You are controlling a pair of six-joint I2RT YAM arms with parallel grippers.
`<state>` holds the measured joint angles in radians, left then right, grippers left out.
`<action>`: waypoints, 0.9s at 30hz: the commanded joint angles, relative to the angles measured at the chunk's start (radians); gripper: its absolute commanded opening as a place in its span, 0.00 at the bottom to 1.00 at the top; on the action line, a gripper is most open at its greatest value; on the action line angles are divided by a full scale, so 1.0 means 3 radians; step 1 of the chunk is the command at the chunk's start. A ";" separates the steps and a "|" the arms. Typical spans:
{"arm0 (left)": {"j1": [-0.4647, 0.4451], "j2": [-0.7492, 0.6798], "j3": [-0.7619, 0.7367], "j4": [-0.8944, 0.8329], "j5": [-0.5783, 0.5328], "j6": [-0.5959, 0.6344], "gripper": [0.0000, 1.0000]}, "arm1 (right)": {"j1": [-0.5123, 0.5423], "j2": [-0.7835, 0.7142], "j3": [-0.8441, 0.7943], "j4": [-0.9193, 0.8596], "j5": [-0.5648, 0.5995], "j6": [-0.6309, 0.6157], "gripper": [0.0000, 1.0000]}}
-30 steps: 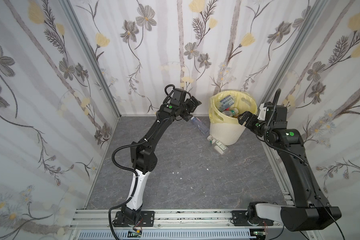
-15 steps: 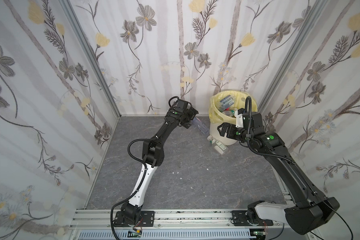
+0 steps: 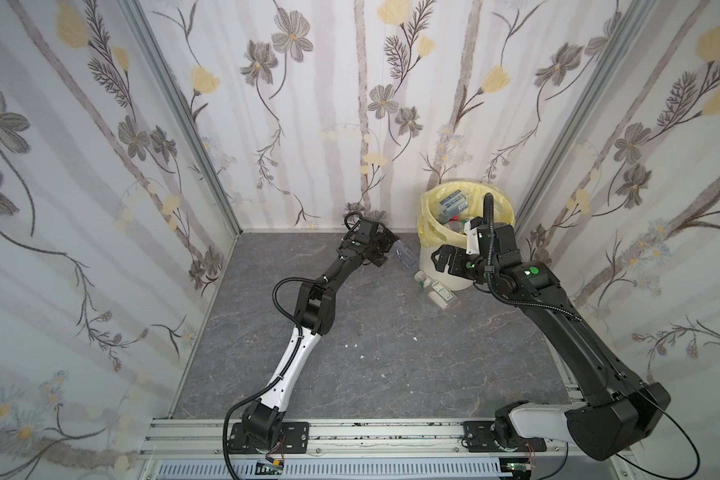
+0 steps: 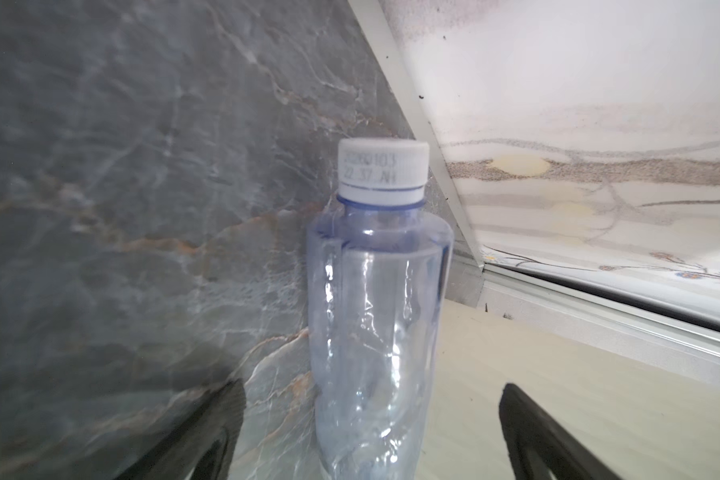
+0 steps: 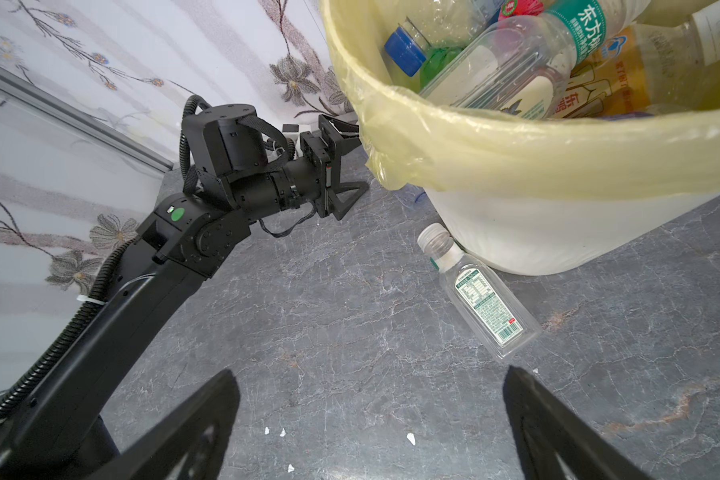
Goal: Throw the plastic bottles in the bin
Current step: 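Lower the left gripper around the Ganten water bottle beside the bin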
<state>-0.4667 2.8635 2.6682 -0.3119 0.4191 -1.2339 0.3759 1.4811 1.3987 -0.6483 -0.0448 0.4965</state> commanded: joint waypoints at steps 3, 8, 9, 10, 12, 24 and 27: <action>-0.0062 0.0147 0.0029 0.0490 0.0073 -0.0055 0.96 | 0.0006 0.0064 0.0042 0.0093 0.0003 0.0032 1.00; -0.0115 0.0277 0.0017 0.0641 0.0062 -0.0101 0.92 | 0.0007 0.0095 0.0077 0.0066 -0.0001 0.0070 1.00; -0.0119 0.0275 -0.0019 0.0645 0.0047 -0.0105 0.90 | 0.0007 0.0095 0.0085 0.0065 0.0008 0.0078 1.00; -0.0122 0.0269 -0.0041 0.0646 0.0036 -0.0094 0.89 | 0.0006 0.0087 0.0090 0.0053 0.0018 0.0078 1.00; -0.0123 0.0258 -0.0066 0.0647 0.0015 -0.0060 0.86 | 0.0005 0.0070 0.0092 0.0034 0.0040 0.0088 1.00; -0.0196 0.0007 -0.0585 0.0623 0.0285 0.0358 0.72 | -0.0008 -0.0114 -0.0025 0.0026 0.0225 0.0159 1.00; -0.0221 -0.0087 -0.0756 0.0600 0.0333 0.0465 0.70 | -0.0013 -0.0143 -0.0058 0.0040 0.0231 0.0184 1.00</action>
<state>-0.5270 2.8471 2.4741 -0.0193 0.4969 -1.1454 0.3725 1.4456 1.3884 -0.6682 0.0063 0.5346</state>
